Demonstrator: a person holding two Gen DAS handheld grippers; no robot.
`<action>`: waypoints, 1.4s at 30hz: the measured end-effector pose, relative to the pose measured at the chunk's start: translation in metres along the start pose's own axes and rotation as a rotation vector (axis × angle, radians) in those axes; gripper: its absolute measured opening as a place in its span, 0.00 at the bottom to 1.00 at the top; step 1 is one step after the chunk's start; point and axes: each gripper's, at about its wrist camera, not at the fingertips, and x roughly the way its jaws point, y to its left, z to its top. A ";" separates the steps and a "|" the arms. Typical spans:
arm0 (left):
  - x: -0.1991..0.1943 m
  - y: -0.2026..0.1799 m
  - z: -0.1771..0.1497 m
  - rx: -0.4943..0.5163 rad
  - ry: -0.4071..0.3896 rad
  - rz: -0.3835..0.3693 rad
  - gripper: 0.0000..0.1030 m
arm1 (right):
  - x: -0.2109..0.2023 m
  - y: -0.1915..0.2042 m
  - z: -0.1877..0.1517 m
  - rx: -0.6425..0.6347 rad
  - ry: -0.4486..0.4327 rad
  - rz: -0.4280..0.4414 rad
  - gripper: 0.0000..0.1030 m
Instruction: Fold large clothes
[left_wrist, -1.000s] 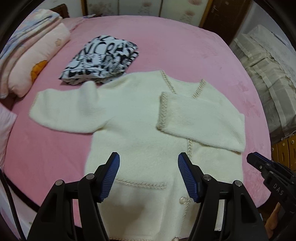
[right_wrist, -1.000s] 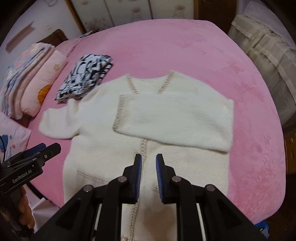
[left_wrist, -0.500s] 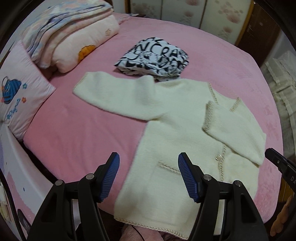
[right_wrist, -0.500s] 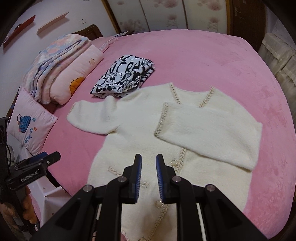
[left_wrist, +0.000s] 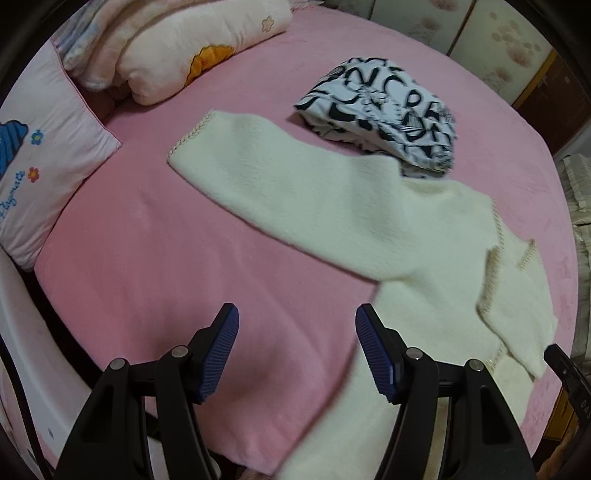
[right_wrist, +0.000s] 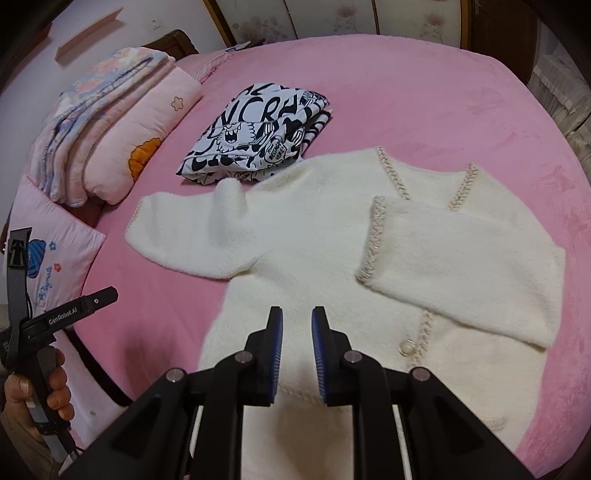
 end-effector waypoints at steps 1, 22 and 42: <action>0.013 0.011 0.012 -0.012 0.012 0.001 0.63 | 0.007 0.004 0.003 0.005 0.004 -0.005 0.15; 0.212 0.167 0.140 -0.419 0.077 0.024 0.80 | 0.129 0.069 0.056 0.044 0.157 -0.014 0.15; -0.026 -0.101 0.119 0.129 -0.301 -0.370 0.10 | 0.085 -0.028 0.030 0.195 0.105 0.012 0.15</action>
